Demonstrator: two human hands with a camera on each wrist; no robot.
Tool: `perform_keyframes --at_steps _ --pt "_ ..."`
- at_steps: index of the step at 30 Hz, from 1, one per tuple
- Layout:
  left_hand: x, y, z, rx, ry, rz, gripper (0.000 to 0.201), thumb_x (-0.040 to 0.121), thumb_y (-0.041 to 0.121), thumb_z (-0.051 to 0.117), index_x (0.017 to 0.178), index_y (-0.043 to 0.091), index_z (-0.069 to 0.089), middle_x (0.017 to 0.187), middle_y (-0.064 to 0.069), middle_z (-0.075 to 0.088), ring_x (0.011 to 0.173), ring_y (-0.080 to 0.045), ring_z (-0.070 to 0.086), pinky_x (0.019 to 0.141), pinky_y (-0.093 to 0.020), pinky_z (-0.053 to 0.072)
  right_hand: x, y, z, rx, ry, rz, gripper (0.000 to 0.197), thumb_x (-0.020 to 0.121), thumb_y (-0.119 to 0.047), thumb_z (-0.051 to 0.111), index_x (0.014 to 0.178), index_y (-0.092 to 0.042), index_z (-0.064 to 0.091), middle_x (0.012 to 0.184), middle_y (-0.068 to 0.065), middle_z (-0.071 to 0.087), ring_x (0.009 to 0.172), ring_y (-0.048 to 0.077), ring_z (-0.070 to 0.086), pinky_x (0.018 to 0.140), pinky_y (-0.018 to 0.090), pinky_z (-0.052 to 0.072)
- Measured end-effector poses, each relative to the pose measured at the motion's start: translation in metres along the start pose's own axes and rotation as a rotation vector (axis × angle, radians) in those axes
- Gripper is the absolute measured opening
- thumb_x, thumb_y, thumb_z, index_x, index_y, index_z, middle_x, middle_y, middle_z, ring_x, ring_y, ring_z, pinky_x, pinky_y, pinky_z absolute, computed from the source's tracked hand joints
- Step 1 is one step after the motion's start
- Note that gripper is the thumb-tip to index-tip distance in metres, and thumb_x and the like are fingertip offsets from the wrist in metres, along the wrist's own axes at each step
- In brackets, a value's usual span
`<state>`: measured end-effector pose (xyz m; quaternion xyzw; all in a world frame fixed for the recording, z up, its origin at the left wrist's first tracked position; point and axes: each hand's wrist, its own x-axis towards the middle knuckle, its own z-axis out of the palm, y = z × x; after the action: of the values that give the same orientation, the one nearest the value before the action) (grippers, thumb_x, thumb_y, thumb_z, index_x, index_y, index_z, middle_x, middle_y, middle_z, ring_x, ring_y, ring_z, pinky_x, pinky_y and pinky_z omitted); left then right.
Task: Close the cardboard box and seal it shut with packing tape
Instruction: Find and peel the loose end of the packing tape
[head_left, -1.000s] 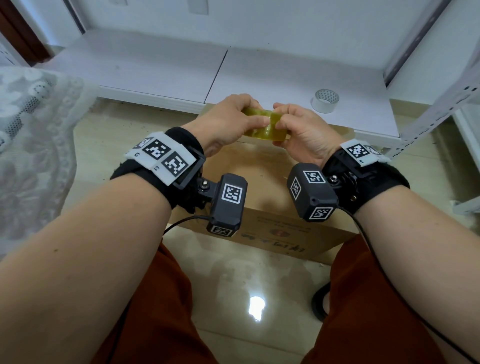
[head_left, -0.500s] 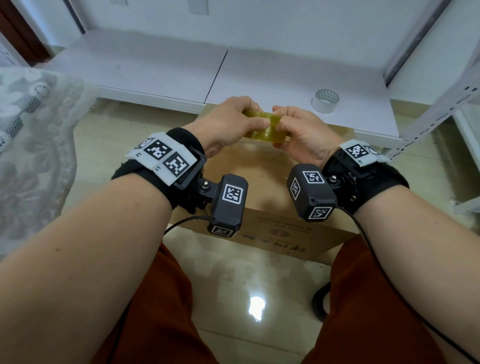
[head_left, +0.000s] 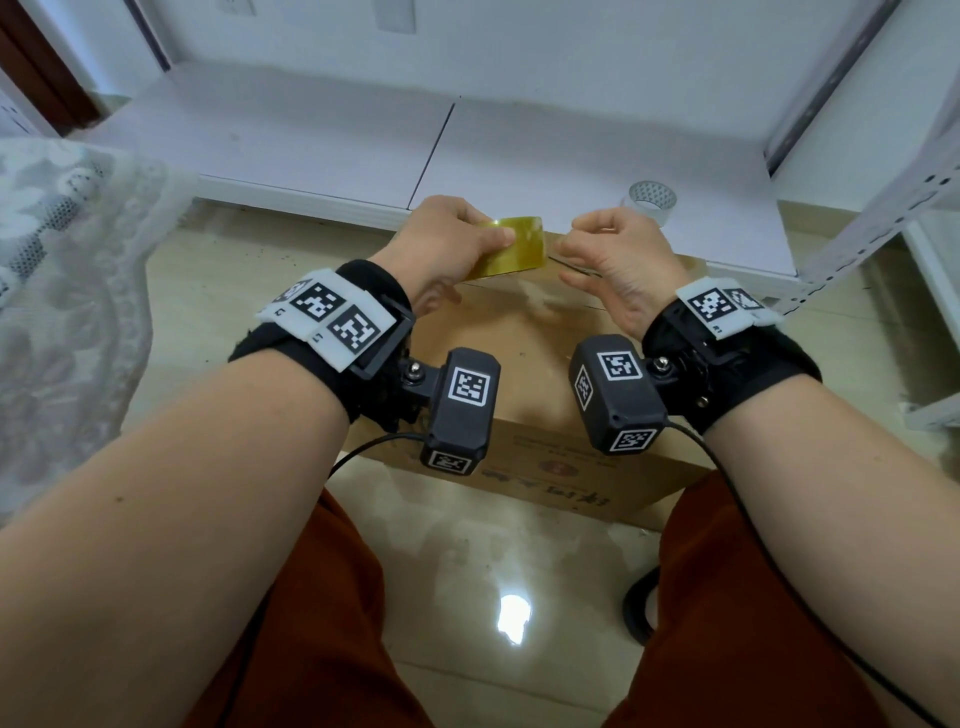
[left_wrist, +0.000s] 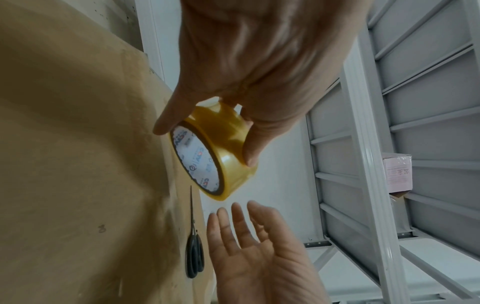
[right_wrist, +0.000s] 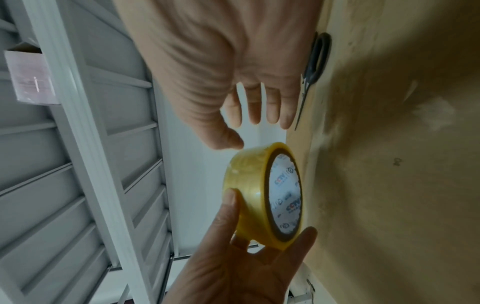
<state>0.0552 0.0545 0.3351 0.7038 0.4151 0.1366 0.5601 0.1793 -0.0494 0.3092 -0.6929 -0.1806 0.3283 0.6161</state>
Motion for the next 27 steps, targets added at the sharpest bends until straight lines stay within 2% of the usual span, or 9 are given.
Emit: perform_keyframes --at_steps 2,4,7,11,16,21,24,27 --pt "0.000 0.000 -0.001 -0.007 0.020 -0.004 0.013 0.089 0.025 0.067 0.082 0.020 0.057 0.091 0.001 0.061 0.086 -0.017 0.058 0.085 -0.048 0.055 -0.001 0.001 0.000 -0.062 -0.017 -0.014 0.018 0.076 -0.004 0.073 0.086 -0.013 0.061 0.094 0.001 0.061 0.098 0.017 0.063 0.077 0.026 0.054" --pt "-0.001 0.001 0.000 -0.007 0.018 -0.001 0.016 0.088 0.025 0.069 0.079 0.020 0.056 0.088 0.001 0.061 0.081 -0.016 0.057 0.084 -0.048 0.056 -0.005 0.000 0.002 -0.114 -0.046 -0.061 0.013 0.077 -0.007 0.075 0.081 -0.013 0.065 0.086 -0.001 0.065 0.090 0.014 0.065 0.075 0.024 0.054" --pt "-0.003 0.000 0.003 0.008 0.012 0.010 0.018 0.085 0.028 0.072 0.077 0.020 0.057 0.090 0.001 0.063 0.084 -0.018 0.060 0.079 -0.050 0.058 -0.010 -0.002 0.004 -0.149 -0.011 -0.145 0.011 0.077 -0.010 0.077 0.075 -0.015 0.067 0.083 0.000 0.068 0.089 0.014 0.067 0.077 0.025 0.057" --pt "-0.004 0.000 0.007 0.036 0.044 0.035 0.020 0.084 0.029 0.073 0.076 0.021 0.056 0.094 -0.002 0.064 0.091 -0.023 0.063 0.077 -0.050 0.059 -0.013 -0.002 0.005 -0.159 0.022 -0.206 0.011 0.076 -0.009 0.078 0.072 -0.014 0.069 0.083 0.006 0.070 0.084 0.017 0.070 0.072 0.025 0.058" --pt "-0.005 -0.002 0.011 0.053 0.039 0.053 0.019 0.086 0.026 0.071 0.079 0.020 0.054 0.092 -0.003 0.063 0.080 -0.021 0.058 0.075 -0.045 0.056 -0.012 0.001 0.007 -0.152 0.078 -0.209 0.009 0.075 -0.005 0.077 0.071 -0.008 0.070 0.078 0.012 0.071 0.075 0.023 0.071 0.068 0.027 0.058" --pt "-0.004 -0.003 0.012 0.054 0.039 0.068 0.017 0.086 0.025 0.071 0.086 0.018 0.055 0.093 -0.002 0.060 0.075 -0.014 0.056 0.066 -0.034 0.052 -0.009 0.000 0.006 -0.164 0.017 -0.140 0.016 0.079 -0.005 0.073 0.066 -0.011 0.067 0.077 0.009 0.069 0.073 0.022 0.069 0.069 0.027 0.058" --pt "-0.004 -0.004 0.012 0.060 0.038 0.065 0.018 0.087 0.025 0.070 0.089 0.016 0.056 0.094 -0.001 0.060 0.076 -0.014 0.056 0.070 -0.039 0.056 -0.007 0.001 0.005 -0.205 -0.043 -0.150 0.024 0.084 -0.003 0.067 0.062 -0.011 0.064 0.072 0.004 0.066 0.071 0.017 0.066 0.070 0.027 0.056" --pt "-0.003 -0.003 0.011 0.050 0.034 0.053 0.018 0.086 0.026 0.071 0.082 0.018 0.055 0.091 -0.002 0.061 0.078 -0.017 0.058 0.074 -0.045 0.057 -0.006 0.001 0.004 -0.263 -0.087 -0.192 0.023 0.087 -0.006 0.063 0.065 -0.010 0.065 0.071 0.004 0.065 0.060 0.010 0.063 0.073 0.030 0.058"
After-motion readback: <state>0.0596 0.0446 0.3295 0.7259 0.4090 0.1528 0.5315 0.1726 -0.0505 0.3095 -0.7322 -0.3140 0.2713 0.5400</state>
